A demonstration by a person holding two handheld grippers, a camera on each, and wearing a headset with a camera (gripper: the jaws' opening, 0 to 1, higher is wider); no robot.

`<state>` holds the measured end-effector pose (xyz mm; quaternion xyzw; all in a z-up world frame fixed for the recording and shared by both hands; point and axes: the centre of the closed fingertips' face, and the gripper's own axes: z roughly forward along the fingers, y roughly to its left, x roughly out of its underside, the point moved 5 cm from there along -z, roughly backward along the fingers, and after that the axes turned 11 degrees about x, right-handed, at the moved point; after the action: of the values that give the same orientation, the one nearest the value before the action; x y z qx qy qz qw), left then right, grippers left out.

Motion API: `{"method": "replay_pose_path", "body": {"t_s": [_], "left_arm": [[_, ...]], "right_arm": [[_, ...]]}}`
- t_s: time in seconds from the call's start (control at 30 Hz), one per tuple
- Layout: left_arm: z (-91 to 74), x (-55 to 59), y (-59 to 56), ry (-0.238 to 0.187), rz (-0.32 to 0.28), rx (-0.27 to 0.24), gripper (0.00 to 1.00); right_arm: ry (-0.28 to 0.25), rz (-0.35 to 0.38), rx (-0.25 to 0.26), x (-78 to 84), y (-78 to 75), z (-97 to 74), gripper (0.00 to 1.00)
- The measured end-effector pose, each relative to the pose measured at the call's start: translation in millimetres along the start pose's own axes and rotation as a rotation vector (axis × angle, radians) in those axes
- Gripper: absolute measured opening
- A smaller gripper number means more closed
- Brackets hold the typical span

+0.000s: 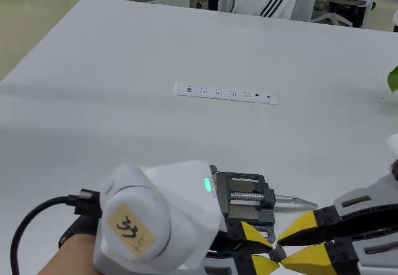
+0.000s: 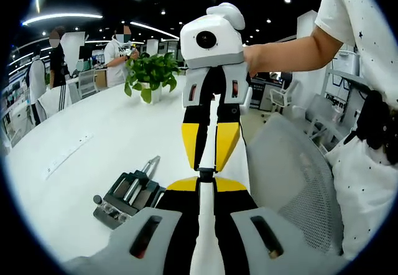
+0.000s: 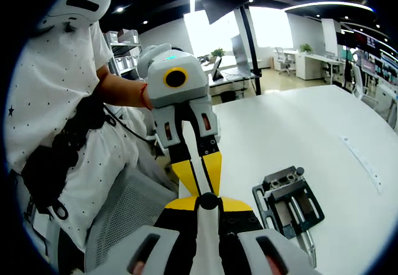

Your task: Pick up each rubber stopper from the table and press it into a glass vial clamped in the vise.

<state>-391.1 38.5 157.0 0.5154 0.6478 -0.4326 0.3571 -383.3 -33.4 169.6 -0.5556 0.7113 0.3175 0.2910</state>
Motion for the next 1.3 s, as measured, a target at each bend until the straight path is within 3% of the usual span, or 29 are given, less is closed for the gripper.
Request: {"method": "replay_pose_path", "body": {"t_s": [0.8, 1.3], "left_arm": [[-2.1, -3.1, -1.6, -0.011, -0.009, 0.037, 0.04], [-4.4, 1.4, 0.4, -0.023, -0.008, 0.021, 0.04]], "right_arm": [[-0.004, -0.042, -0.026, -0.3, -0.9, -3.0, 0.06], [0.010, -0.046, -0.009, -1.8, -0.8, 1.8, 0.05]]}}
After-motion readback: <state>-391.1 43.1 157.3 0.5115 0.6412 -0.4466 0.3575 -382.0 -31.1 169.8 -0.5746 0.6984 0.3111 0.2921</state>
